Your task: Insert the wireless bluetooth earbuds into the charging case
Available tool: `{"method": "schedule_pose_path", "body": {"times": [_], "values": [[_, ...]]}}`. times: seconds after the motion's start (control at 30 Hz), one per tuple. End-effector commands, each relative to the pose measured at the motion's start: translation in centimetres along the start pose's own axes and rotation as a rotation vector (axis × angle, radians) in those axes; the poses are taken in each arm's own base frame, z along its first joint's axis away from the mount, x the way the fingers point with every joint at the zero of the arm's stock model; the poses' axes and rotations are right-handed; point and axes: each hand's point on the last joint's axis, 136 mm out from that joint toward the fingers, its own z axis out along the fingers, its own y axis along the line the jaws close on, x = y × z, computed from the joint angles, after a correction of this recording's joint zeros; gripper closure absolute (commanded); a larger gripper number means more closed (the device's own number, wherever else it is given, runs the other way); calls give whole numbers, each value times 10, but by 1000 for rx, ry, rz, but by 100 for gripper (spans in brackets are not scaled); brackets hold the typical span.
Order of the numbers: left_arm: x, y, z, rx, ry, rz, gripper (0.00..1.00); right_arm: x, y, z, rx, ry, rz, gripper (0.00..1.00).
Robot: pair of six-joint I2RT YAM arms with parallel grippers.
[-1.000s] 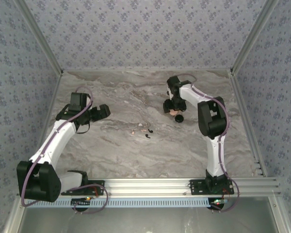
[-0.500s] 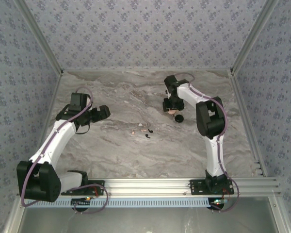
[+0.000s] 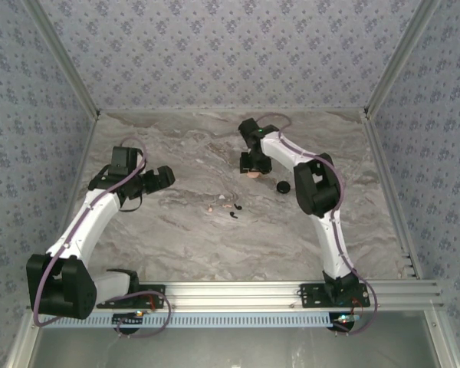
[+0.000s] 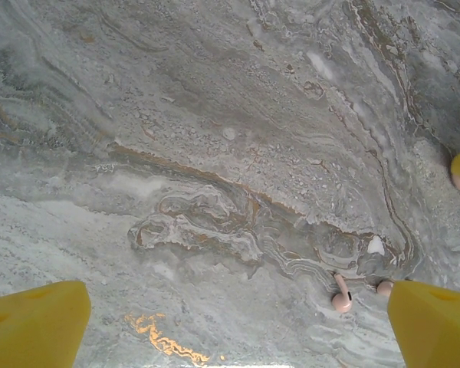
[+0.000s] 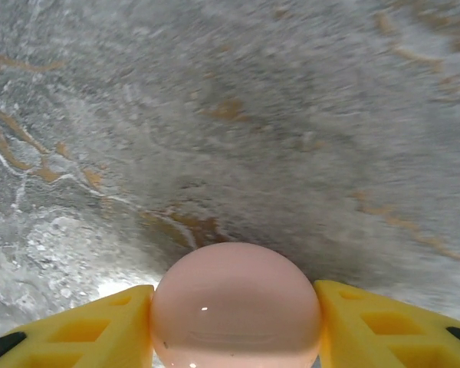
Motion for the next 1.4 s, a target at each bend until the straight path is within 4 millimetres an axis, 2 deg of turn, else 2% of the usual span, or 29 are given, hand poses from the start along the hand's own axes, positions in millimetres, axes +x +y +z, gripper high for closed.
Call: {"method": "schedule_pose_path", "body": {"times": [0.0,0.23,0.4,0.5,0.63,0.8,0.93,1.07,1.2,1.37], "values": [[-4,-9,-4,32,-4,-5,1,8,13,3,24,23,48,46],[-2,-12,2,48,17,-13,1,13,37,15,3,38,58,45],[0,-15,7,63,34,-11,1,15,46,18,-37,55,67,35],[1,-21,10,79,42,-2,1,11,51,9,-79,46,54,29],[2,-34,19,112,60,14,1,4,59,-11,-164,6,28,28],[1,-64,38,180,94,39,1,-5,55,-44,-274,-54,-6,27],[-3,-90,54,235,116,46,3,-6,43,-59,-329,-72,-26,27],[-8,-116,74,288,142,33,8,-6,29,-63,-391,-72,-18,29],[-8,-137,96,315,184,28,15,-6,19,-61,-451,-61,-6,34],[-7,-153,120,341,213,-9,23,-5,12,-52,-473,-30,17,49]]}}
